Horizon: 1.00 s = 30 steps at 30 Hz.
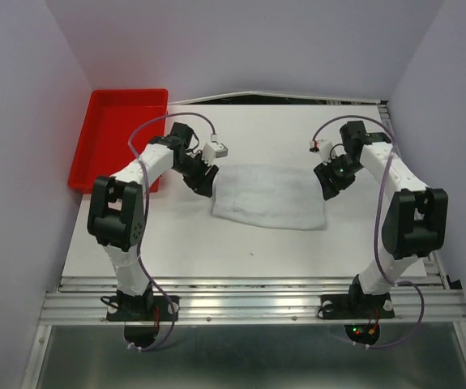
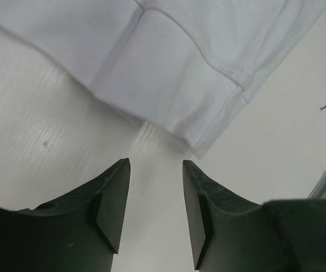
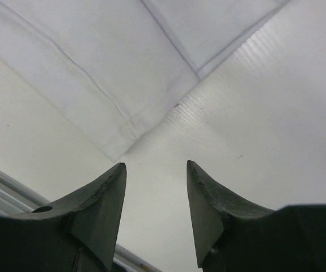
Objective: Fold and stack the skirts
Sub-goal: Flatten the skirt out
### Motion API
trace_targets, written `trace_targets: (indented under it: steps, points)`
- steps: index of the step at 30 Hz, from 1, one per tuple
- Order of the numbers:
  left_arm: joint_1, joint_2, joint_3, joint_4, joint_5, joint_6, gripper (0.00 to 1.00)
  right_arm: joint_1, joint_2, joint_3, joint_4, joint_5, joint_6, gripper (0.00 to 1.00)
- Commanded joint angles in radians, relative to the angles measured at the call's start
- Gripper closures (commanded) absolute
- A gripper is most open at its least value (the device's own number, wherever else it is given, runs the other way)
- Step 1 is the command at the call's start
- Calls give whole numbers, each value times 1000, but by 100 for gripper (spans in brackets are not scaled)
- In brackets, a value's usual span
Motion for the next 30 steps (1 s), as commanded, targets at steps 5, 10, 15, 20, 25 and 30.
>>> trace_targets:
  steps: [5, 10, 15, 20, 25, 30]
  points:
    - [-58, -209, -17, -109, -68, 291, 44, 40, -217, -148, 123, -53, -245, 56]
    - [-123, -166, -36, -97, -76, 360, 44, 50, -206, -235, 211, -18, -363, 55]
    - [-169, -148, -69, -6, -140, 418, 44, 59, -192, -310, 307, -36, -454, 51]
    - [-195, -114, -86, 69, -191, 446, 44, 68, -162, -342, 325, -55, -494, 50]
    - [-212, -102, -111, 124, -217, 473, 44, 77, -140, -385, 385, -53, -497, 50]
    - [-230, -74, -122, 126, -212, 490, 44, 86, -119, -401, 408, -59, -492, 51]
